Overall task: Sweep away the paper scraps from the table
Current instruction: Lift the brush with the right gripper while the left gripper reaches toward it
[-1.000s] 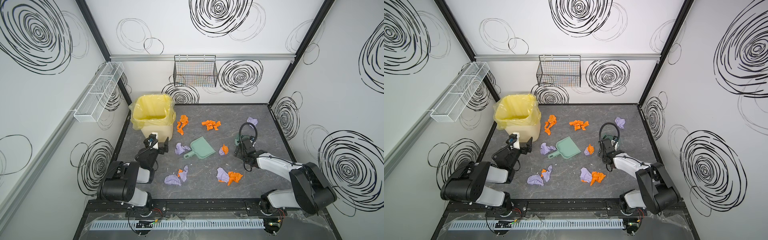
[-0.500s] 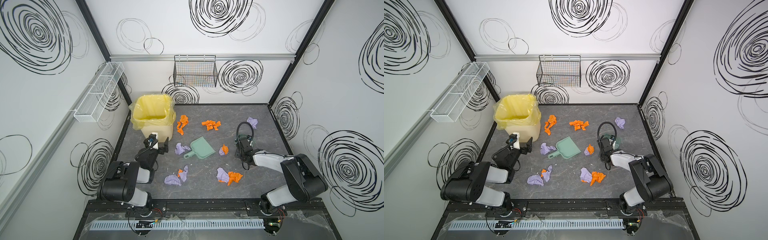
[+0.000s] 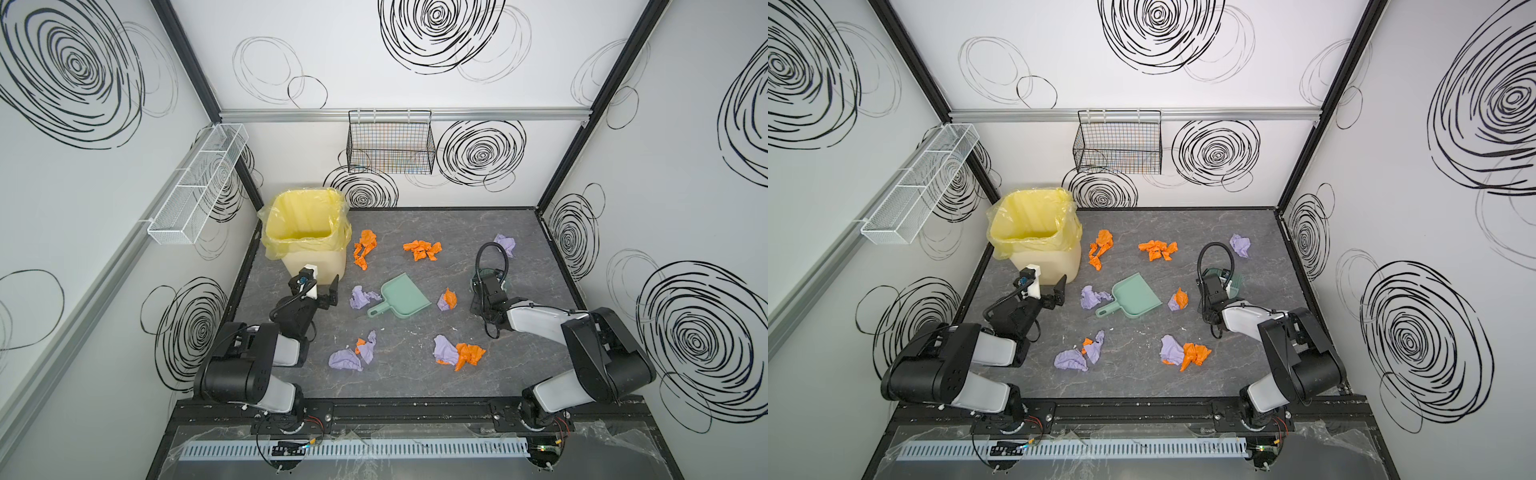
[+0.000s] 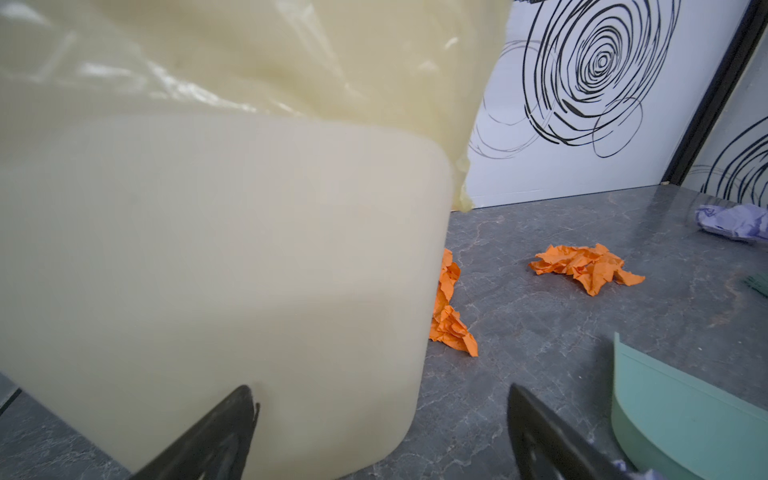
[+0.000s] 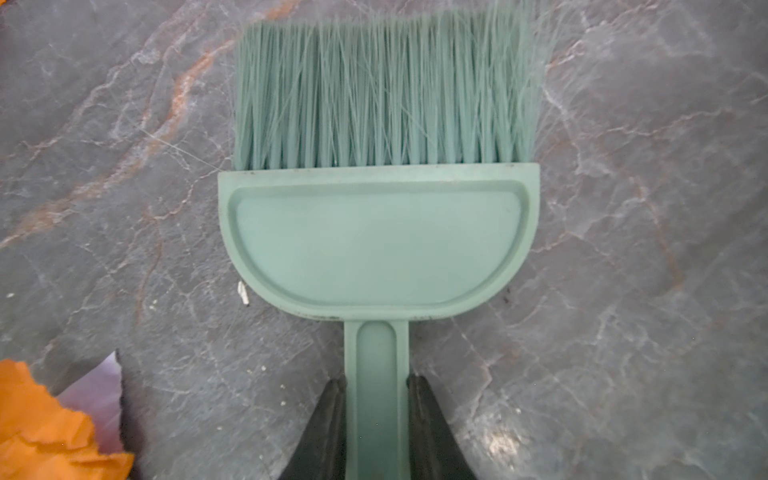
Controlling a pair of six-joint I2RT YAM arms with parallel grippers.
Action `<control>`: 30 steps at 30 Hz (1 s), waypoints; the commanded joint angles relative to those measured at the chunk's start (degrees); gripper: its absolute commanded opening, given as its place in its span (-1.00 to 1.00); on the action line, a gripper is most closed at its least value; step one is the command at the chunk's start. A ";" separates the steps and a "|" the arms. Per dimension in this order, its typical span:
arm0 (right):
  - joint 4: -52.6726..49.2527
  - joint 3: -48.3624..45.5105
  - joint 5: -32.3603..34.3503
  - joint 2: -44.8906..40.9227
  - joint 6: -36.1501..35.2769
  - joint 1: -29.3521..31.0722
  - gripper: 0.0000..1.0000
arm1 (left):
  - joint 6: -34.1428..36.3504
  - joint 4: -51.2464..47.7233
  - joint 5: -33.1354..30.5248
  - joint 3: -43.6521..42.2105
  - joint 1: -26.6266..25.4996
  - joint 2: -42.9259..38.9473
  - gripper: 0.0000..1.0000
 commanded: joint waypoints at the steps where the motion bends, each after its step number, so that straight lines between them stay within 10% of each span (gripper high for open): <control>1: -3.72 -0.83 -3.00 -1.48 -0.51 0.29 -0.72 | 0.95 6.08 1.84 -1.28 -0.16 -0.91 0.92; 8: -10.64 1.44 -1.34 -9.92 -2.01 0.89 -0.69 | -0.88 6.70 1.87 -2.92 0.98 -4.45 0.92; 18: -15.66 3.94 -1.27 -17.25 -3.76 3.87 -0.69 | -1.08 -39.58 17.82 9.30 1.92 -37.32 0.92; 24: -14.37 3.62 2.96 -23.59 -4.88 11.85 -0.71 | -0.97 -66.11 39.16 24.65 0.04 -34.86 0.92; 30: -11.18 2.38 10.42 -34.62 -7.96 22.13 -0.74 | 9.50 -95.10 46.72 42.44 -8.65 -22.54 0.99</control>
